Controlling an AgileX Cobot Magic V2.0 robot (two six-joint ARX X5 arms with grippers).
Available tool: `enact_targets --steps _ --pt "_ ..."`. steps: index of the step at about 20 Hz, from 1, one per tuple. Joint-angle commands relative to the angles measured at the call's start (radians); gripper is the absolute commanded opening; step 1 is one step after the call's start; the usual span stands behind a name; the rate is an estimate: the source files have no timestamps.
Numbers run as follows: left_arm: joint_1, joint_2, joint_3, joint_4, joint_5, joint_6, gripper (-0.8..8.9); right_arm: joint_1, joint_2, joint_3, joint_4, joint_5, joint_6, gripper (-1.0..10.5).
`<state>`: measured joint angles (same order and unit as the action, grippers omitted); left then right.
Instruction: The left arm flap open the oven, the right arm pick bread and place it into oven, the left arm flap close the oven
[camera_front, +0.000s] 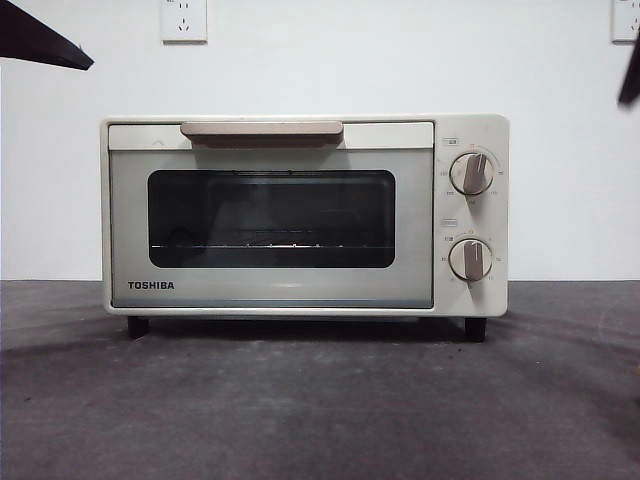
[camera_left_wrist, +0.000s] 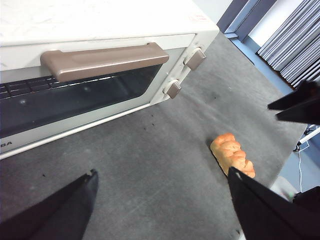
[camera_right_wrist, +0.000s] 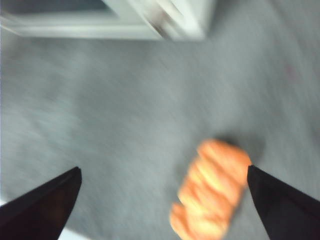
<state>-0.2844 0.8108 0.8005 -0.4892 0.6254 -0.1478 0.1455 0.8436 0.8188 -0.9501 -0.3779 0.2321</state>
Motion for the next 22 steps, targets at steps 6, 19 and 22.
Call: enact_targets --steps 6,19,22 --pt "-0.004 0.006 0.023 0.014 0.003 0.009 5.10 0.070 0.266 0.013 -0.026 0.090 0.024 6.0" --pt "-0.004 0.006 0.023 0.017 0.003 0.009 5.00 0.160 0.613 0.011 0.009 0.217 0.056 4.7" --pt "-0.004 0.006 0.023 0.017 0.003 0.008 5.00 0.160 0.659 0.011 0.010 0.207 0.051 2.9"
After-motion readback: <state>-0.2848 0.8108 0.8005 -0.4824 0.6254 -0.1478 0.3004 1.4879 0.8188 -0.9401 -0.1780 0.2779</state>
